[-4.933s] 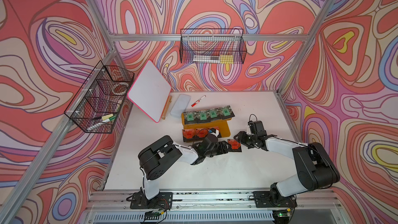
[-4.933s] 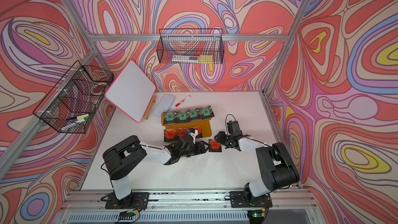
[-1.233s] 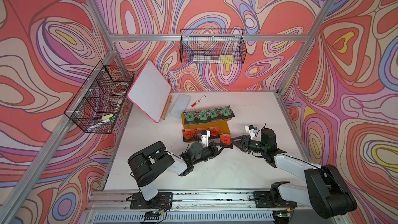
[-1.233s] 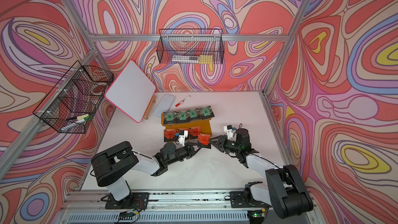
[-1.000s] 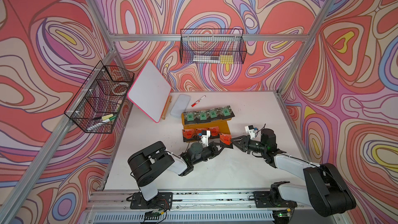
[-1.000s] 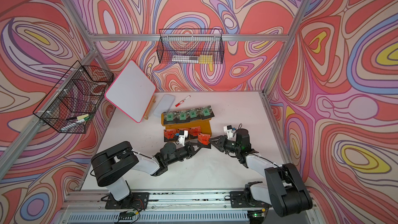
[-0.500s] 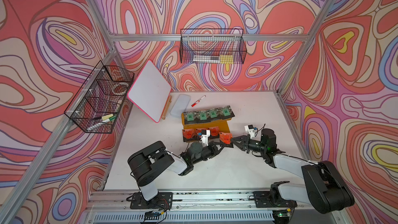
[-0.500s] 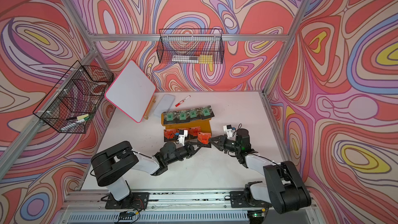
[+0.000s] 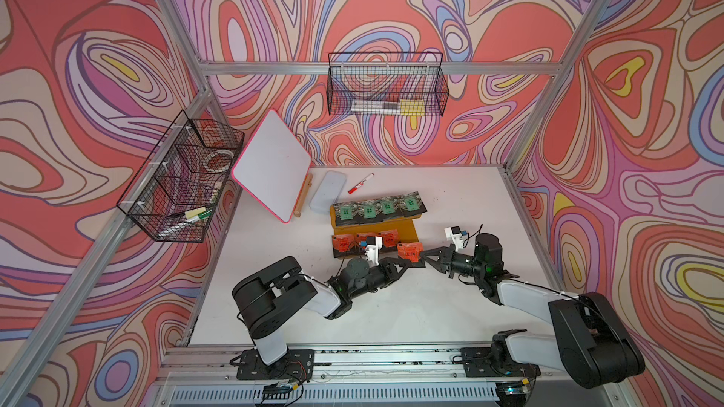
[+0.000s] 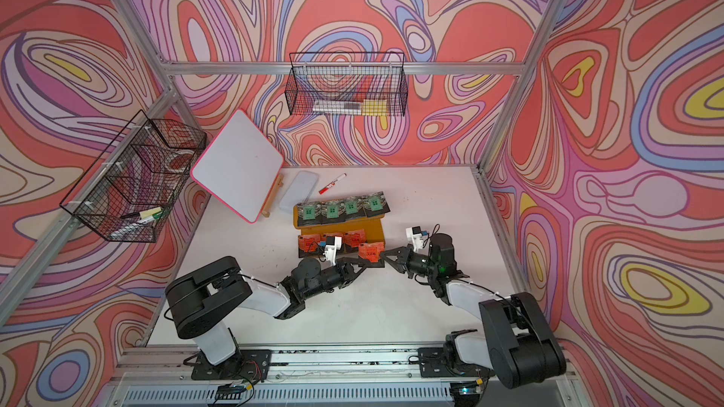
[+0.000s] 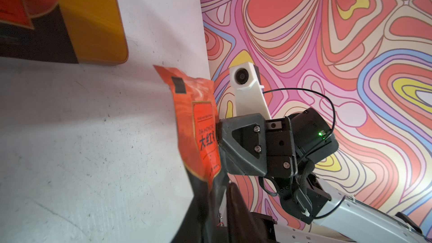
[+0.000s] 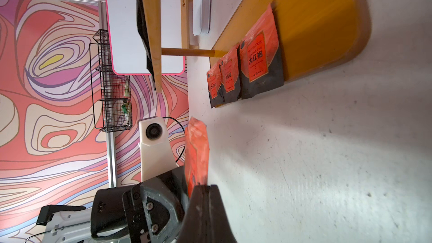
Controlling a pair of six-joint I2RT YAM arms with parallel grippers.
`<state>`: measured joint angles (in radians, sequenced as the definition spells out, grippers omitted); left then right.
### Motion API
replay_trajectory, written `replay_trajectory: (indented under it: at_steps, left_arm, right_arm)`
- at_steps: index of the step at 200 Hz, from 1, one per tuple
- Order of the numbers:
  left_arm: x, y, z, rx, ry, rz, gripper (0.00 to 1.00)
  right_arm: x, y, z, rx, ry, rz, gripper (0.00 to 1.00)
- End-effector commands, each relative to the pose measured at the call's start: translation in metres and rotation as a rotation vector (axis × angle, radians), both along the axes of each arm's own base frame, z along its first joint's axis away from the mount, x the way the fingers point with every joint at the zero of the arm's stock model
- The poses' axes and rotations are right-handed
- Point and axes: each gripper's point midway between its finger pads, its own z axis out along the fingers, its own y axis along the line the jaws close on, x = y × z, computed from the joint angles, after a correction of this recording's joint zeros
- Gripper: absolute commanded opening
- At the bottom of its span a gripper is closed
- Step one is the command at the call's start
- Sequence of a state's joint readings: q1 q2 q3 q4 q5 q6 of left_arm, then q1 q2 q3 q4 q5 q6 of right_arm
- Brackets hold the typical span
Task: Place the tea bags on the shelf by color
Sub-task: Place the tea bag on the shelf.
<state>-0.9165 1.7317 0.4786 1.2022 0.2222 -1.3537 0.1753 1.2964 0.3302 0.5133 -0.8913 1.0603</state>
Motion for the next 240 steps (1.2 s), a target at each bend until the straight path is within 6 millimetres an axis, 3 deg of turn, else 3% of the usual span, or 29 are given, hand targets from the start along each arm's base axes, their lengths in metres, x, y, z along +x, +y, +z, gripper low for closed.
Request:
replay_trajectory:
  at_steps: [1,62,105,171,240]
  left_arm:
    - [0.004,0.006,0.0,0.054,0.008,0.029,0.44]
    - [-0.001,0.035,-0.012,0.257,0.028,0.074,0.59]
    - [-0.008,0.048,-0.01,0.336,0.005,0.067,0.59]
    - [-0.017,0.072,0.0,0.415,-0.033,0.082,0.61]
    - [-0.024,0.079,0.003,0.426,-0.048,0.07,0.61]
  right_arm:
    - [0.004,0.0,0.005,-0.026,-0.041,0.015,0.0]
    - [0.023,-0.008,-0.004,-0.191,-0.099,0.027,0.0]
    - [0.046,-0.023,-0.017,-0.313,-0.125,0.011,0.0]
    - [0.078,-0.031,-0.033,-0.355,-0.157,0.046,0.0]
    - [0.103,-0.036,-0.049,-0.357,-0.146,0.065,0.0]
